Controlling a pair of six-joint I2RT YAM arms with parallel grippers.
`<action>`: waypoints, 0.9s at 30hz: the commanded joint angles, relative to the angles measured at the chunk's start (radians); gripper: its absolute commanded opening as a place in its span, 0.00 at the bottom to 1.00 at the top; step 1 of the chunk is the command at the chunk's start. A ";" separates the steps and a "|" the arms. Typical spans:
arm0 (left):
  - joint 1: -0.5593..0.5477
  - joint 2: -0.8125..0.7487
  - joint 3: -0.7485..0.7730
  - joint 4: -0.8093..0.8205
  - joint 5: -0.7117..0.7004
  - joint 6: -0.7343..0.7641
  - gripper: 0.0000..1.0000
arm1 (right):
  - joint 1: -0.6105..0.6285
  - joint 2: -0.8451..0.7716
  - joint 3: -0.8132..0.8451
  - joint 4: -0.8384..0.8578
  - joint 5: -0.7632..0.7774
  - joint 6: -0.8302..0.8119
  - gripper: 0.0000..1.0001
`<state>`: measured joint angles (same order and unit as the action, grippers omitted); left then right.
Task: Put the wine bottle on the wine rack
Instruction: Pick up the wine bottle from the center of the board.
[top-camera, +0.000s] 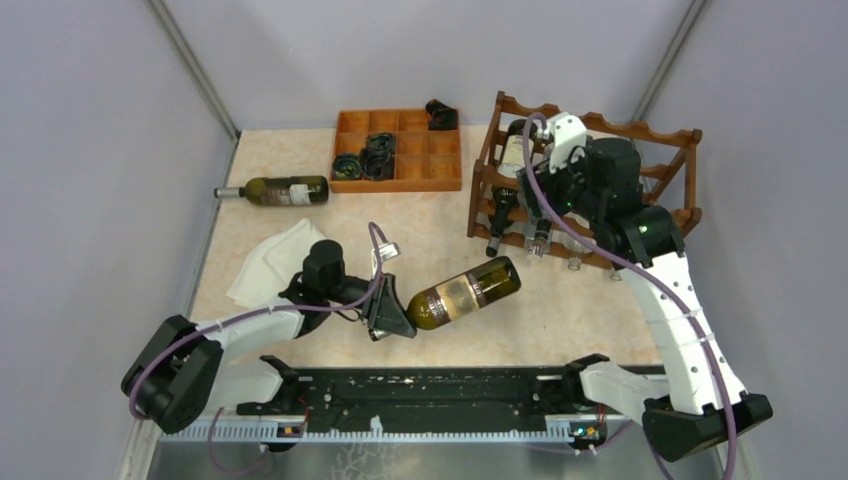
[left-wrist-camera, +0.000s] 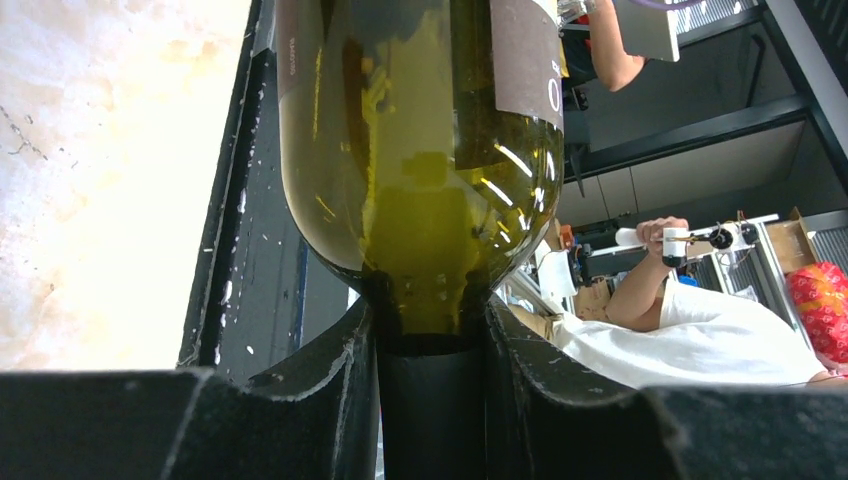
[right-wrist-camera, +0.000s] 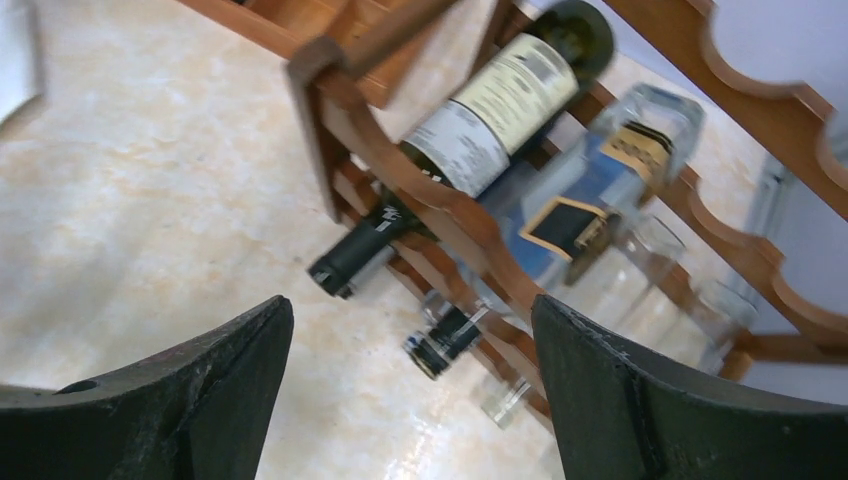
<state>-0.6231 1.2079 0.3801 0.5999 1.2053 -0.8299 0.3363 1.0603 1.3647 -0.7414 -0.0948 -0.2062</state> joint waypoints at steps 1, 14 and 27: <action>-0.009 -0.023 0.042 0.162 0.002 0.005 0.00 | -0.053 0.010 0.066 -0.027 0.060 -0.024 0.86; -0.009 -0.022 0.082 -0.033 0.020 0.149 0.00 | -0.055 0.265 0.183 -0.130 0.033 -0.225 0.79; -0.007 -0.041 0.088 -0.115 0.025 0.207 0.00 | -0.055 0.401 0.192 -0.104 0.013 -0.314 0.41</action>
<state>-0.6285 1.2049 0.4152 0.4259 1.1927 -0.6815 0.2848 1.4422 1.5055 -0.8829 -0.0650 -0.4889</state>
